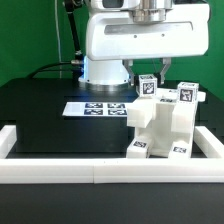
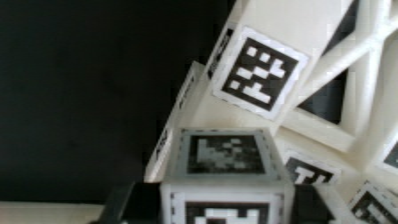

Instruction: Assemble chair

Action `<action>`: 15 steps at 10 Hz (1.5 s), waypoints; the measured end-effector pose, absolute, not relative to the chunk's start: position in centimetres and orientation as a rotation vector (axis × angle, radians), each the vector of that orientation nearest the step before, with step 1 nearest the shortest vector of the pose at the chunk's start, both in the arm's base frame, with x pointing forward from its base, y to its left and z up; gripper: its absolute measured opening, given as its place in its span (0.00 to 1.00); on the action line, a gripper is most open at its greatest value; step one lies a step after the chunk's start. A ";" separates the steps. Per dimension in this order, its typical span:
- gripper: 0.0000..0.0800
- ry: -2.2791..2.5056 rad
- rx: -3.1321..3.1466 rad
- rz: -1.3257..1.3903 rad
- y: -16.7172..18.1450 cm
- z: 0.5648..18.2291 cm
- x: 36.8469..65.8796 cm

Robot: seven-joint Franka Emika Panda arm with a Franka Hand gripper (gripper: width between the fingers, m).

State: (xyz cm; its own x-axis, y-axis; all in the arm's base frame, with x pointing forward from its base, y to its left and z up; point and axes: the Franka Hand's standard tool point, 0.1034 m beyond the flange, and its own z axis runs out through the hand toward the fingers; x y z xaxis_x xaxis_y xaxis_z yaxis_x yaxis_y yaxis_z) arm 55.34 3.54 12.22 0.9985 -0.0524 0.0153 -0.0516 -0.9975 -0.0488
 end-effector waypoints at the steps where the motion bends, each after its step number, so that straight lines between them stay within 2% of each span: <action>1: 0.36 0.170 -3.088 -0.023 3.5 12.2 55.3; 15: 0.36 1.501 -2.690 0.020 3.9 12.2 55.3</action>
Offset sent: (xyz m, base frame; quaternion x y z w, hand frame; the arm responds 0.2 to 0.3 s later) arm 0.0000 0.0000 0.0000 0.0000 0.0000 0.1938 0.9810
